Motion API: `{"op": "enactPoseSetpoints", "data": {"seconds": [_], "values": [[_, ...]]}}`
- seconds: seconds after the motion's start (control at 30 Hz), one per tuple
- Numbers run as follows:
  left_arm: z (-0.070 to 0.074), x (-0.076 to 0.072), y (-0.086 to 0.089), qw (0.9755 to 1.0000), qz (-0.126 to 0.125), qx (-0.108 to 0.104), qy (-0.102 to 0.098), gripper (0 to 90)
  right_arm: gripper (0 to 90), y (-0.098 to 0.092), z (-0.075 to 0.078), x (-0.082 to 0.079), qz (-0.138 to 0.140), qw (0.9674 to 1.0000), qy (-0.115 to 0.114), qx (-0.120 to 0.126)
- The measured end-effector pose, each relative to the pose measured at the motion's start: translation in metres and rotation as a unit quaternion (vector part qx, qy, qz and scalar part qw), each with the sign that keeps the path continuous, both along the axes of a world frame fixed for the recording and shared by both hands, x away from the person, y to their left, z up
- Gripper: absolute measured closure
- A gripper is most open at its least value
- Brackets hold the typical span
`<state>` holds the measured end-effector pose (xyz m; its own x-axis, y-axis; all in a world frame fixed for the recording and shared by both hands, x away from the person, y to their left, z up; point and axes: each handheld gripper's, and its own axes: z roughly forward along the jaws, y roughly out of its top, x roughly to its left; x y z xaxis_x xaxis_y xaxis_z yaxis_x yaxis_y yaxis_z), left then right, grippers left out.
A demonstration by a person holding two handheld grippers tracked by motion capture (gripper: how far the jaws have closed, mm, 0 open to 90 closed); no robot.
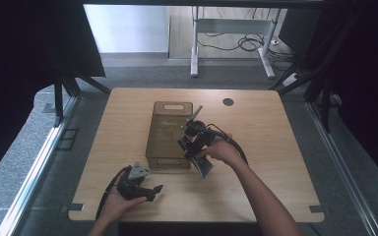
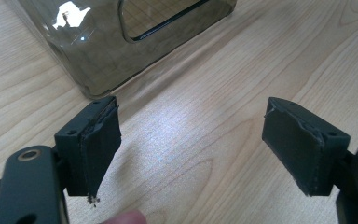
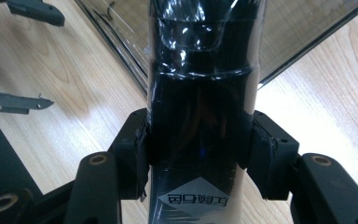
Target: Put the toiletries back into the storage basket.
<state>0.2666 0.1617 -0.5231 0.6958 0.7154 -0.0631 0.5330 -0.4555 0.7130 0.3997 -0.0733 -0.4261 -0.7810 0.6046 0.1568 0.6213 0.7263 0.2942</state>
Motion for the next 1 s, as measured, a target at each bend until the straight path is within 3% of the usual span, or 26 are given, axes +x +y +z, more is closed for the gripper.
{"op": "enactPoseSetpoints", "data": {"seconds": [1.0], "values": [[0.003, -0.001, 0.001, 1.0000, -0.002, -0.002, -0.004, 19.5, 46.8, 0.013, 0.015, 0.007, -0.003, 0.9997, 0.005, 0.022]]}}
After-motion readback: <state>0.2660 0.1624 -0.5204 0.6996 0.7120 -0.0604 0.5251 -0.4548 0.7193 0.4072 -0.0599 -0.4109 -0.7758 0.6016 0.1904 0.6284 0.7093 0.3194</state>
